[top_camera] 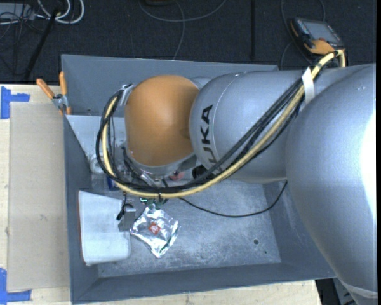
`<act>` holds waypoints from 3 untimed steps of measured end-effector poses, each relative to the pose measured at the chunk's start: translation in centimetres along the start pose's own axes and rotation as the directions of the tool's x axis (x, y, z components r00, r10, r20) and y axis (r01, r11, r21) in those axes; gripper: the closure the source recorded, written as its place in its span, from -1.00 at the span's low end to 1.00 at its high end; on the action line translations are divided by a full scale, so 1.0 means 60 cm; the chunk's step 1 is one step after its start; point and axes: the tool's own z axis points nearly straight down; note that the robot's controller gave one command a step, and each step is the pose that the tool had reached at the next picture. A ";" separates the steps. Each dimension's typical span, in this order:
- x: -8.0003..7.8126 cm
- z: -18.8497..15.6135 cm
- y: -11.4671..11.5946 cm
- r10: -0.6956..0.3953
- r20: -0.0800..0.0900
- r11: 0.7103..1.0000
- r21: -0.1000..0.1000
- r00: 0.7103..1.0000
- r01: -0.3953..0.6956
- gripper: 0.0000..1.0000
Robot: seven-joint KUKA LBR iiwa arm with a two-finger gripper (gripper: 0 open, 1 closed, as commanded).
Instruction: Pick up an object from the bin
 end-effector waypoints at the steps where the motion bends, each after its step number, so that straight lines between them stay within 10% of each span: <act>1: -0.004 0.176 -0.118 -0.132 0.000 0.991 0.002 0.991 0.132 -1.00; 2: -0.007 0.168 -0.113 -0.131 0.008 0.991 -0.002 0.991 0.131 1.00; 3: 0.014 0.059 -0.138 -0.137 0.014 0.991 -0.001 0.991 0.137 1.00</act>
Offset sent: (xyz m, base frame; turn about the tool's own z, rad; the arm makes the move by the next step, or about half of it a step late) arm 0.0030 -0.0679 -0.1010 -0.1363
